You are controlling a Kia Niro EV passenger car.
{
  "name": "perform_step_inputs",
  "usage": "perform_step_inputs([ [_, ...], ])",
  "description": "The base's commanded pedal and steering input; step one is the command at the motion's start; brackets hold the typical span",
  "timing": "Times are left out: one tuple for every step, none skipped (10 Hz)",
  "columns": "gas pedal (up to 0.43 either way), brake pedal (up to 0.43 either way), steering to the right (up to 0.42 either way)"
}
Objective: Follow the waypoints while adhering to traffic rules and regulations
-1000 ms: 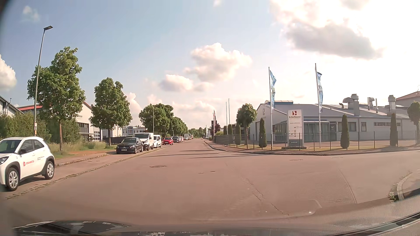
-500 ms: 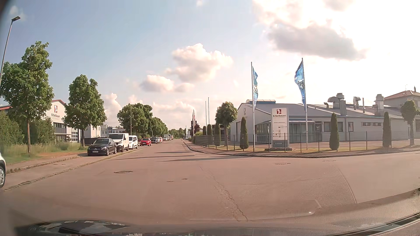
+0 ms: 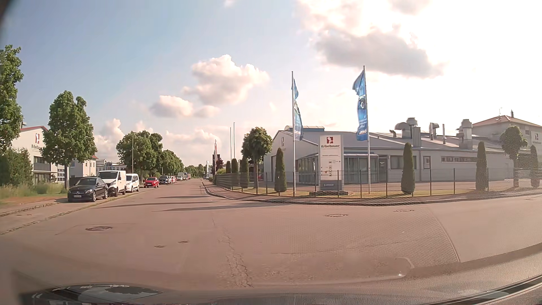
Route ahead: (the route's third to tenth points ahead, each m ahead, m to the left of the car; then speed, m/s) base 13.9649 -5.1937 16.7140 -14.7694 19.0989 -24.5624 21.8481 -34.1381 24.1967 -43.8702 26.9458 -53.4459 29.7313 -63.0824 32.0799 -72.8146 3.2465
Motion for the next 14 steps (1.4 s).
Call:
perform_step_inputs([
  [0.0, 0.012, 0.327],
  [0.0, 0.012, 0.347],
  [0.0, 0.012, 0.364],
  [0.0, 0.012, 0.384],
  [0.0, 0.012, 0.4],
  [0.0, 0.012, 0.411],
  [0.0, 0.018, 0.416],
  [0.028, 0.012, 0.411],
  [0.087, 0.012, 0.411],
  [0.13, 0.012, 0.412],
  [0.138, 0.012, 0.412],
  [0.15, 0.012, 0.412],
  [0.15, 0.012, 0.415],
  [0.15, 0.012, 0.43],
])
